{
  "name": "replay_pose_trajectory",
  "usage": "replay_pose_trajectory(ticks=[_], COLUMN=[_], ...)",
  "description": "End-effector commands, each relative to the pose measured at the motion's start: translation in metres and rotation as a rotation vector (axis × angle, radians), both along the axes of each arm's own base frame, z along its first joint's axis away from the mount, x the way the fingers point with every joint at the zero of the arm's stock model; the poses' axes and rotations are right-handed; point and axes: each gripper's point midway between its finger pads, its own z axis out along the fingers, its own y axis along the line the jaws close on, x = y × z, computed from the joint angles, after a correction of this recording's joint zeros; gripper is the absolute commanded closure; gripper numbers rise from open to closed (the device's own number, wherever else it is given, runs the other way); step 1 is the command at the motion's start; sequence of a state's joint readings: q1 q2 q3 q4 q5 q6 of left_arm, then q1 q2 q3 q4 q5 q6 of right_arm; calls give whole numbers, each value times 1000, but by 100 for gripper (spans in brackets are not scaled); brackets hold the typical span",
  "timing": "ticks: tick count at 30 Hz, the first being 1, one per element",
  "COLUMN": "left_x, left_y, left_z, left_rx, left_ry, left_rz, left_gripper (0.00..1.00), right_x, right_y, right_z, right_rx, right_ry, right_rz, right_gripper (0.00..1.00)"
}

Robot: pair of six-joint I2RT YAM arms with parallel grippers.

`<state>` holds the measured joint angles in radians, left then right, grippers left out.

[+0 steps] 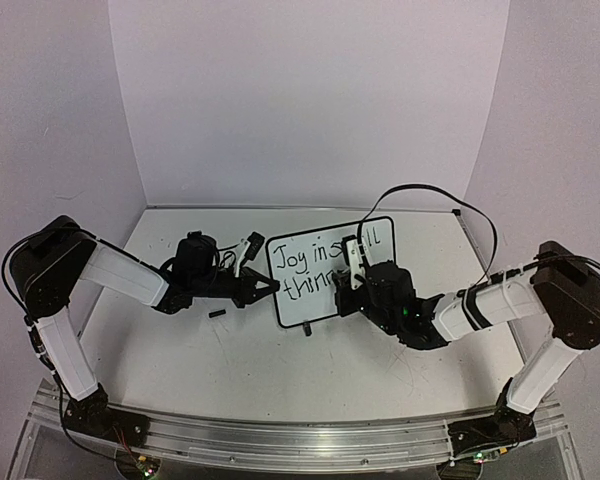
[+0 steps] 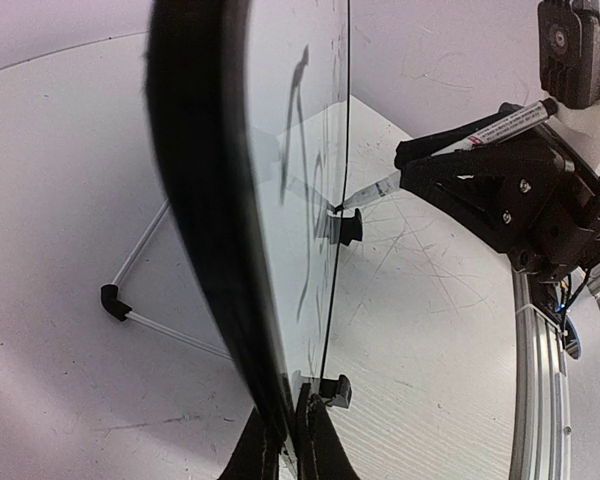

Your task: Write a sentence on the whiteboard

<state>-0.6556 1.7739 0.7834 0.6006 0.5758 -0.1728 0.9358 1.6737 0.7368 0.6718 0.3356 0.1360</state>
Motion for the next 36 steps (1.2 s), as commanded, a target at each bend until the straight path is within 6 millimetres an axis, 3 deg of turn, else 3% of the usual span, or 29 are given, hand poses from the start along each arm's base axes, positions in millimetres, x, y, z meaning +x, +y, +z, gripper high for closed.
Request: replay_pose_trajectory(ticks=[1,10,22,28,36], left_x=[13,12,12,12,13], left_y=[18,18,18,19,18], left_z=[-18,-19,-19,-19,-18], left_rx=[99,102,100,101,100], left_ry=[-21,-20,-21,-22,-23], left_rz=[75,74,71,75,74], left_gripper=[100,100,100,100,100], right_x=[7,18,25,22,8], right_y=[-10,-6,-5,-6,-9], right_z=[14,40,53,43,8], right_rx=[3,24,29,21,-6], right_ry=[-42,-102,-131,-107,-24], right_rz=[-66,-84,-89,-81,-54], right_gripper=[100,100,100,100,100])
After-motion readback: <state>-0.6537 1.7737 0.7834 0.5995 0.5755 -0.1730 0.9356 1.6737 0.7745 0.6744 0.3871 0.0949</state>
